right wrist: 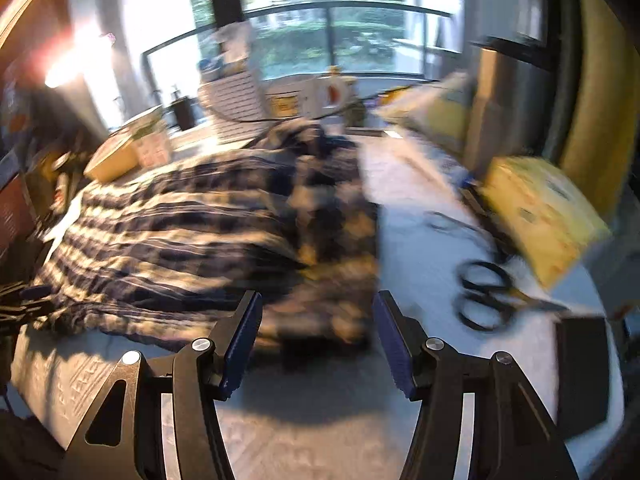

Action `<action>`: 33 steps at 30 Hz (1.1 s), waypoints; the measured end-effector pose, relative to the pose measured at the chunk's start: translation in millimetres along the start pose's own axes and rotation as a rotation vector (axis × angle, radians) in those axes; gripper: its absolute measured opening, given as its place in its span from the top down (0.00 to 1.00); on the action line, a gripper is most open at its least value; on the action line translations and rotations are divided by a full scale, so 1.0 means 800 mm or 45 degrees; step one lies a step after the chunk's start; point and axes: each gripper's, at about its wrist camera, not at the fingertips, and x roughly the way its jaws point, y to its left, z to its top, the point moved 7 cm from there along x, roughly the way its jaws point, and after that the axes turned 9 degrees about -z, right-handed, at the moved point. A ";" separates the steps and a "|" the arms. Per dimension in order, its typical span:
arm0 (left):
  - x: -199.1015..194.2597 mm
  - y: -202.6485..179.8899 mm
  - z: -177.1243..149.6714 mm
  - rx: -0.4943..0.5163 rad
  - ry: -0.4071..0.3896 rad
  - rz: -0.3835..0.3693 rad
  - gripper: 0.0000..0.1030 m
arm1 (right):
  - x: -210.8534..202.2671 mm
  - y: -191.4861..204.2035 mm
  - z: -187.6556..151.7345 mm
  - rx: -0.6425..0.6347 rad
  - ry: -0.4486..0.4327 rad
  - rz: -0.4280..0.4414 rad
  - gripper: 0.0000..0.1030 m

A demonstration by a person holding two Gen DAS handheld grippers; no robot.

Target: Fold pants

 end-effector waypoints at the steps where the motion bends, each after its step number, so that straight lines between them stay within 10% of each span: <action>1: -0.008 0.004 0.005 -0.007 -0.034 0.019 0.47 | -0.004 -0.008 -0.003 0.031 0.006 -0.009 0.41; 13: -0.057 0.103 0.027 -0.229 -0.186 0.168 0.47 | 0.008 0.027 -0.048 0.335 0.193 0.240 0.32; 23: -0.060 0.141 0.018 -0.348 -0.211 0.212 0.46 | 0.053 0.015 0.002 0.645 0.102 0.317 0.22; 25: -0.057 0.142 0.018 -0.355 -0.202 0.219 0.47 | 0.065 0.012 0.010 0.684 0.082 0.315 0.59; 28: -0.056 0.140 0.021 -0.355 -0.202 0.219 0.47 | 0.087 0.009 0.015 0.721 0.113 0.337 0.86; 33: -0.058 0.135 0.031 -0.341 -0.214 0.219 0.47 | 0.082 0.002 0.037 0.661 0.041 0.321 0.91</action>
